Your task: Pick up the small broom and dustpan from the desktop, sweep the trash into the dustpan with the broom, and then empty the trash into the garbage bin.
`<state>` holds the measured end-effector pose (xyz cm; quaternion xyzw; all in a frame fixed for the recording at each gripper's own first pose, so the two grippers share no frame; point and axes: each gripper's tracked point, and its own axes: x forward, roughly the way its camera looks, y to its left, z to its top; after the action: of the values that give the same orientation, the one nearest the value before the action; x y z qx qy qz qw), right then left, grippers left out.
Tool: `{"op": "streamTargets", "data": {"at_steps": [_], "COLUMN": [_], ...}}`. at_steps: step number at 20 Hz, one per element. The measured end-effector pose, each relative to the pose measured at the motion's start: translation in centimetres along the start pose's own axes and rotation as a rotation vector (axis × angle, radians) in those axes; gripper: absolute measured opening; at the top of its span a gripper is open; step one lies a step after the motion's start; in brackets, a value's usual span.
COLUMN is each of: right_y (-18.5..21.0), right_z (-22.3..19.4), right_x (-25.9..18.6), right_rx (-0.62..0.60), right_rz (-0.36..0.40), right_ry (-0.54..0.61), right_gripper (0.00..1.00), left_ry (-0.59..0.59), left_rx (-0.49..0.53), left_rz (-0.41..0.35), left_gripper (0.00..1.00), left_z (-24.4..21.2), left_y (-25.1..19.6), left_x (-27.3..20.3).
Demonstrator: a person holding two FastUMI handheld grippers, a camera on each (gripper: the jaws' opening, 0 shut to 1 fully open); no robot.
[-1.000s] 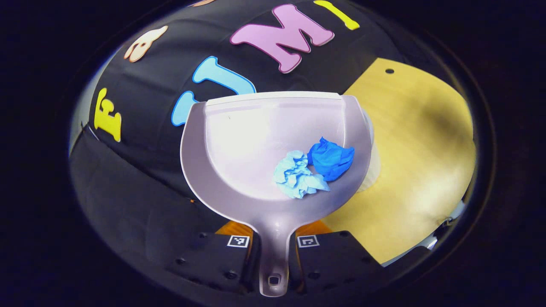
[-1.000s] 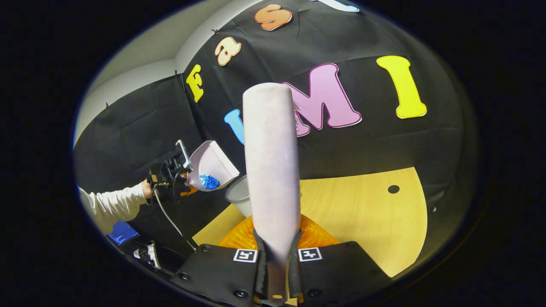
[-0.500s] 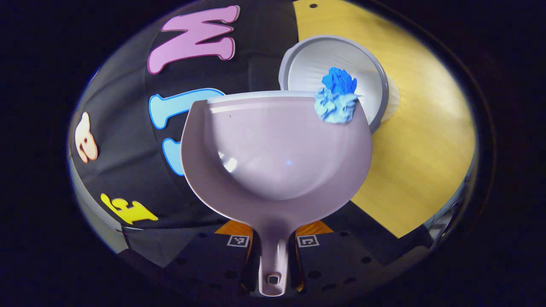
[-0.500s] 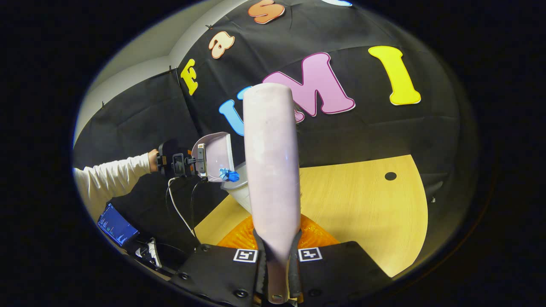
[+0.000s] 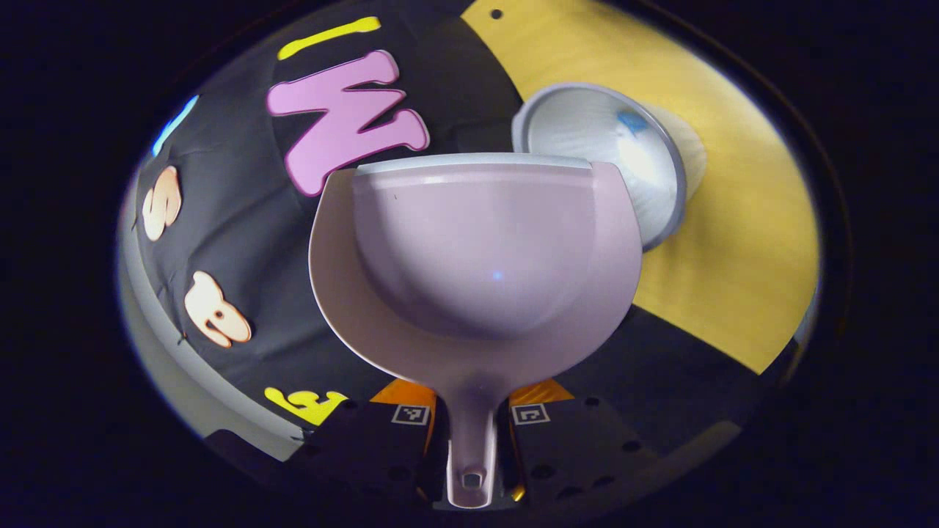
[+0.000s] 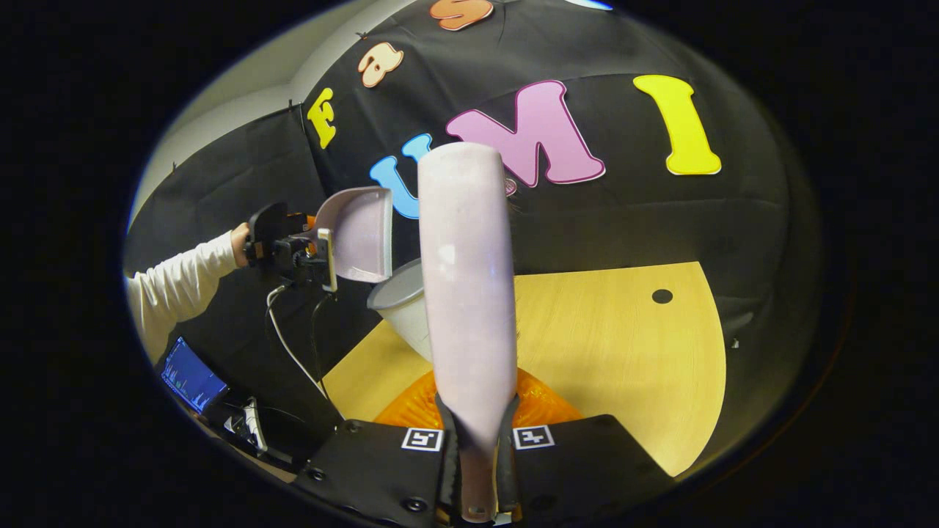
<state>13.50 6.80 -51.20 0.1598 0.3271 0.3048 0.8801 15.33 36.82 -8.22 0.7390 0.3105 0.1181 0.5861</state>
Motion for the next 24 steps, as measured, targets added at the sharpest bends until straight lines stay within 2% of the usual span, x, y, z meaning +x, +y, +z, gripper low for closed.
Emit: {"op": "streamTargets", "data": {"at_steps": [2,4,8,11,13,15,18,21,24], "right_y": [-0.5,-1.5,-1.8,-1.7,-1.9,-2.6,-4.1,-5.7,-6.7], "right_z": [0.8,2.0,4.5,5.3,5.6,4.8,2.5,-1.3,-6.3], "right_x": [-0.3,-0.6,-1.2,-1.6,-1.8,-1.6,-1.1,0.0,1.0], "right_rx": [-0.007,-0.034,-0.038,-0.027,-0.018,0.006,0.077,0.134,0.162], "right_rz": [-0.032,-0.102,-0.195,-0.242,-0.271,-0.306,-0.362,-0.425,-0.460], "right_ry": [-0.007,-0.020,-0.056,-0.066,-0.071,-0.048,0.006,0.106,0.250], "right_gripper": [0.20,0.20,0.20,0.20,0.20,0.20,0.20,0.20,0.20], "left_ry": [-0.041,-0.093,-0.187,-0.198,-0.192,-0.140,-0.063,-0.016,0.058], "left_rx": [-0.206,-0.457,-0.960,-1.186,-1.275,-1.337,-1.330,-1.355,-1.301], "left_rz": [0.000,-0.035,-0.241,-0.435,-0.589,-0.707,-0.834,-1.004,-1.042], "left_gripper": [0.24,0.24,0.24,0.24,0.24,0.22,0.24,0.24,0.24], "left_z": [1.0,3.3,10.9,16.2,19.6,21.6,24.5,28.3,29.1], "left_y": [-0.3,-1.0,-4.8,-8.5,-11.5,-15.4,-20.2,-23.7,-27.7], "left_x": [-0.6,-1.2,-2.7,-4.5,-6.8,-9.0,-10.8,-11.5,-11.0]}}
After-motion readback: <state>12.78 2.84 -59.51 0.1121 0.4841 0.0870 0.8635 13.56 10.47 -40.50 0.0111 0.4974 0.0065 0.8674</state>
